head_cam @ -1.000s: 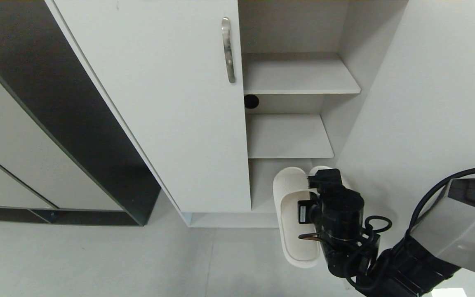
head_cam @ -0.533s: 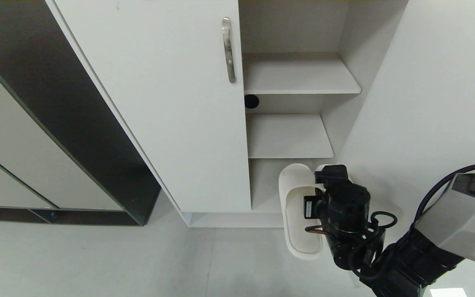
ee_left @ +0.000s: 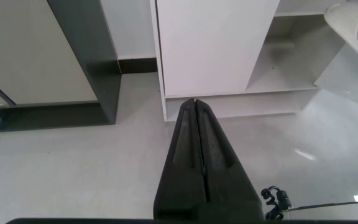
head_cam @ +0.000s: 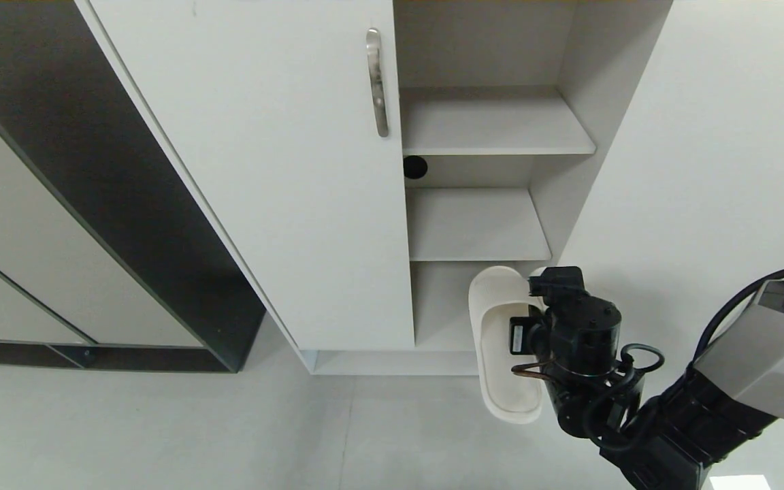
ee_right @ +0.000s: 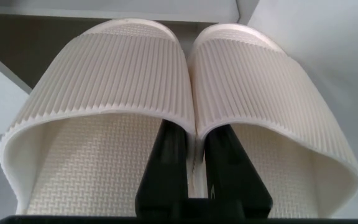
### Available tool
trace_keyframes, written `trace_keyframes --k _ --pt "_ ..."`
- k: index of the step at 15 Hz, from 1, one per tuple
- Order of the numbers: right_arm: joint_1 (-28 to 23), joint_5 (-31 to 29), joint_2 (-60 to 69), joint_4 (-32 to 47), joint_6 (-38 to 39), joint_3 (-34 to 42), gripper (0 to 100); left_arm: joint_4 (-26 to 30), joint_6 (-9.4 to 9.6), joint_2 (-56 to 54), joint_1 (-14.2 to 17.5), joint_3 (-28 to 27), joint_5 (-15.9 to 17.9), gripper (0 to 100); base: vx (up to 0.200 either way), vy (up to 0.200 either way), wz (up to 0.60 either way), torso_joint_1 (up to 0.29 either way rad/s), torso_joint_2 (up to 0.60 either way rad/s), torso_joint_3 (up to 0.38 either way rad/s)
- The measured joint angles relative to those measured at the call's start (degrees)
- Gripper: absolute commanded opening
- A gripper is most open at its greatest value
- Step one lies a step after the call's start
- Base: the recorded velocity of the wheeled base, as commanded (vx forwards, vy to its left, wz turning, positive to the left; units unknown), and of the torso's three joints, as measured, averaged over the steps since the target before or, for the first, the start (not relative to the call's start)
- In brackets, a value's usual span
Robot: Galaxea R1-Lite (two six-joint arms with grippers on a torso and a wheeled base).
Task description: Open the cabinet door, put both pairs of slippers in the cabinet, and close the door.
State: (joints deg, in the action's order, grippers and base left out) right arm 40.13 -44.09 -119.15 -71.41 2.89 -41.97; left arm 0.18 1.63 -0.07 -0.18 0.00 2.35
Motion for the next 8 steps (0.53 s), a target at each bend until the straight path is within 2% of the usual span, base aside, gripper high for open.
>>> trace_keyframes --k 8 --pt "0.52 0.30 0.16 0.41 0.00 0.49 0 0.00 0.20 0.00 0.00 0.00 0.02 0 0.000 0.000 0.00 0.000 0.00 0.000"
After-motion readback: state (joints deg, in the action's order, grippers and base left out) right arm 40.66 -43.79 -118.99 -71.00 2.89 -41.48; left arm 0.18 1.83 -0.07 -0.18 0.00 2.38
